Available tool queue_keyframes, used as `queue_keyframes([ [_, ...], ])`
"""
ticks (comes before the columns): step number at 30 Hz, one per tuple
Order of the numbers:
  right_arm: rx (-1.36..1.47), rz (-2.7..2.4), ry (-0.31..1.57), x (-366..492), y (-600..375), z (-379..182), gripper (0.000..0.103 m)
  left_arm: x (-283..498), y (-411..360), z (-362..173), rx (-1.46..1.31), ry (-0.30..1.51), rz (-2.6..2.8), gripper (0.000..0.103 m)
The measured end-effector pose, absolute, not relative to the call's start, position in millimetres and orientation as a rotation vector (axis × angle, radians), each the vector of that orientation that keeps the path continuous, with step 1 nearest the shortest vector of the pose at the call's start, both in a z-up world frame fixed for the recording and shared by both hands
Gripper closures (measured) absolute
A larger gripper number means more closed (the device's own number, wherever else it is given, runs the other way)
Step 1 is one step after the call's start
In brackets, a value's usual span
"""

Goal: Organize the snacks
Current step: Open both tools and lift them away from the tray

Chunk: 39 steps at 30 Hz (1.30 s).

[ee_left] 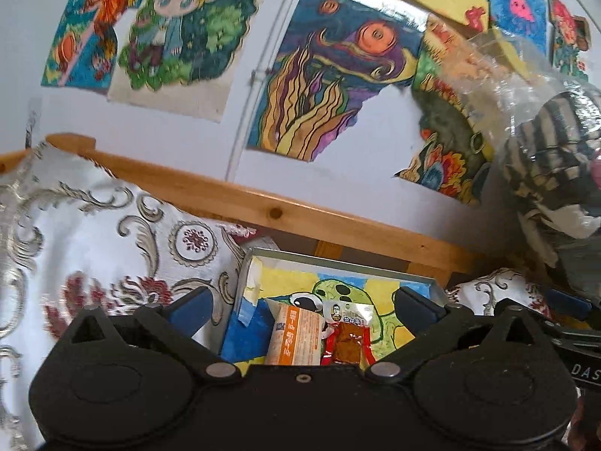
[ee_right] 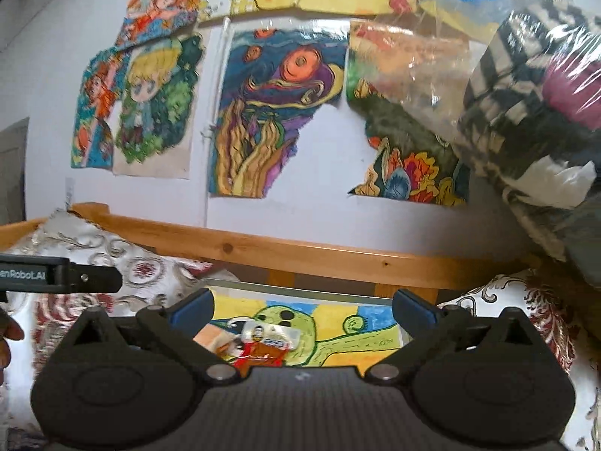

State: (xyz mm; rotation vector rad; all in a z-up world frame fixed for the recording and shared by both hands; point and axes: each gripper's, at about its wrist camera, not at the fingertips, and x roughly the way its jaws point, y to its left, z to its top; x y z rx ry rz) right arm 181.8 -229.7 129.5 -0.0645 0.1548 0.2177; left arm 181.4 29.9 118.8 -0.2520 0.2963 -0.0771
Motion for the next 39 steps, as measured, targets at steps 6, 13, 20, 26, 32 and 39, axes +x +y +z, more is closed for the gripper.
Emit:
queue_keyframes([
  [6,-0.085,0.24,0.12,133.8,-224.2,134.7,0.0,135.1,28.0,127.1,-0.197,0.285,-0.074,0.001],
  [13,-0.07,0.265,0.122,83.6,-222.4,131.8,0.0,87.5,27.0,122.5,-0.133,0.318,-0.082,0.001],
  [20,-0.083,0.283,0.163,44.9,-214.9,109.9,0.0,48.8,26.9,99.6,-0.081,0.393,-0.12,0.001],
  [26,-0.1,0.291,0.235,23.3,-204.4,81.4,0.0,23.5,28.2,70.7,-0.058,0.466,-0.151,0.001],
  [32,-0.09,0.287,0.309,10.5,-198.4,53.9,0.0,12.1,28.6,53.6,-0.089,0.509,-0.163,0.001],
  [39,-0.092,0.233,0.415,14.6,-196.6,31.3,0.0,17.4,23.2,35.6,-0.015,0.597,-0.122,0.001],
])
